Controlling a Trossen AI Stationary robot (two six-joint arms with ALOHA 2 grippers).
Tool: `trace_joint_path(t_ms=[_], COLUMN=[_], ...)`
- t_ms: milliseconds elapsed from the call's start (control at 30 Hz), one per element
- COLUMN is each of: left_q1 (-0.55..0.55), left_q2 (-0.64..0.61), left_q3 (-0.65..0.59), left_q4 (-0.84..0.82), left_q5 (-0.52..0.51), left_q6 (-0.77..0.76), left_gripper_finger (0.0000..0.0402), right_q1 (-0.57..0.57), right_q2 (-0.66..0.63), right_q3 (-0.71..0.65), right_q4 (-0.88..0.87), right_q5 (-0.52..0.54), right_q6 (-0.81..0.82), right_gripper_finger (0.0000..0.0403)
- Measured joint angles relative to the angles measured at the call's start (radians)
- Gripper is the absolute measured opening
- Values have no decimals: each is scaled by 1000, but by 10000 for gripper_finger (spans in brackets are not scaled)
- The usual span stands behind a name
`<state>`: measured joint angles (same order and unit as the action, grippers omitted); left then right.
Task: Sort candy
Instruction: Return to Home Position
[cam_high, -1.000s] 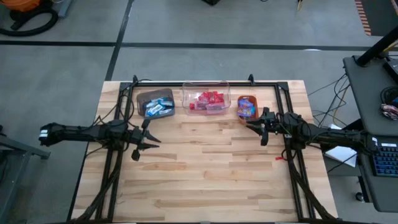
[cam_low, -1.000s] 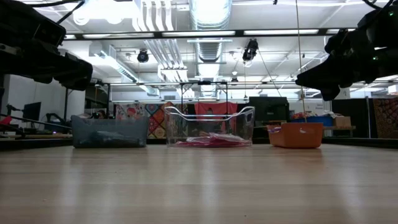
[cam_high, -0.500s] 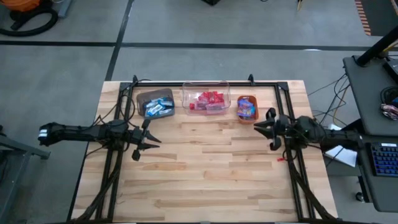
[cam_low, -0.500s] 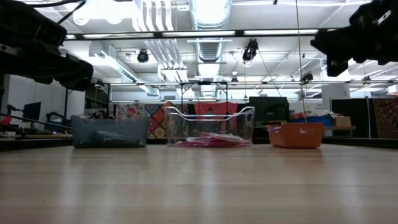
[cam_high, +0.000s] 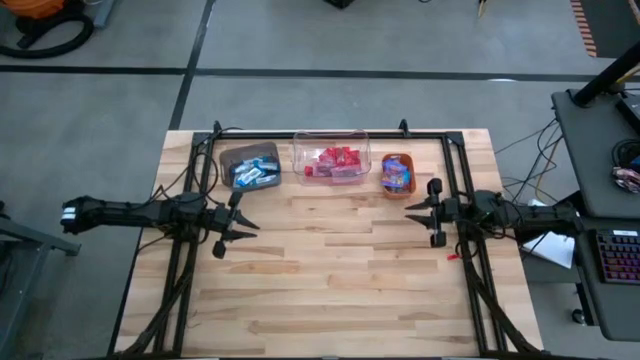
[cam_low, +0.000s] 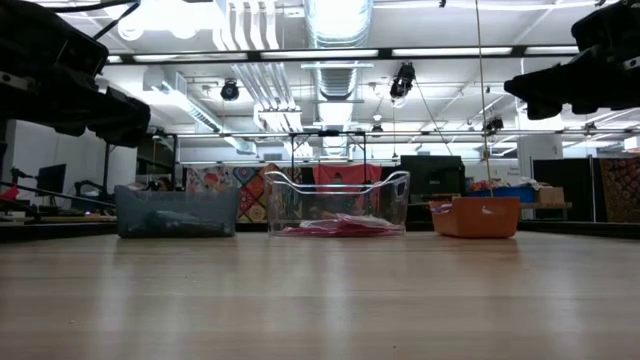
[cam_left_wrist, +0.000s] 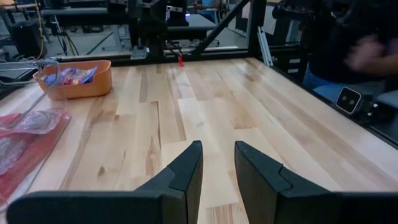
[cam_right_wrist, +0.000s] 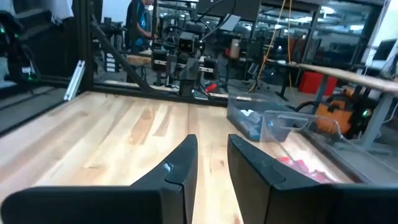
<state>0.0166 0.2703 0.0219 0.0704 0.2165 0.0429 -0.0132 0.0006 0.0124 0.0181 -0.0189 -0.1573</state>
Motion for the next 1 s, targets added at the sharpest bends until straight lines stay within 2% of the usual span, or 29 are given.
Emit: trace_joint_path(t_ms=[233,800,1000], left_q1=[0,0,0], left_q2=[3,10,10], left_q3=[0,0,1], left_q4=[0,0,0], left_q5=[0,0,0], left_q6=[0,0,0], left_gripper_finger=[78,78,77], right_q1=[0,0,0], right_q2=[23,28,28], right_q3=[0,0,0], right_q4=[1,1,1], right_q5=[-2,-2,-2], right_q6=[111,122,121], right_gripper_finger=[71,89,83])
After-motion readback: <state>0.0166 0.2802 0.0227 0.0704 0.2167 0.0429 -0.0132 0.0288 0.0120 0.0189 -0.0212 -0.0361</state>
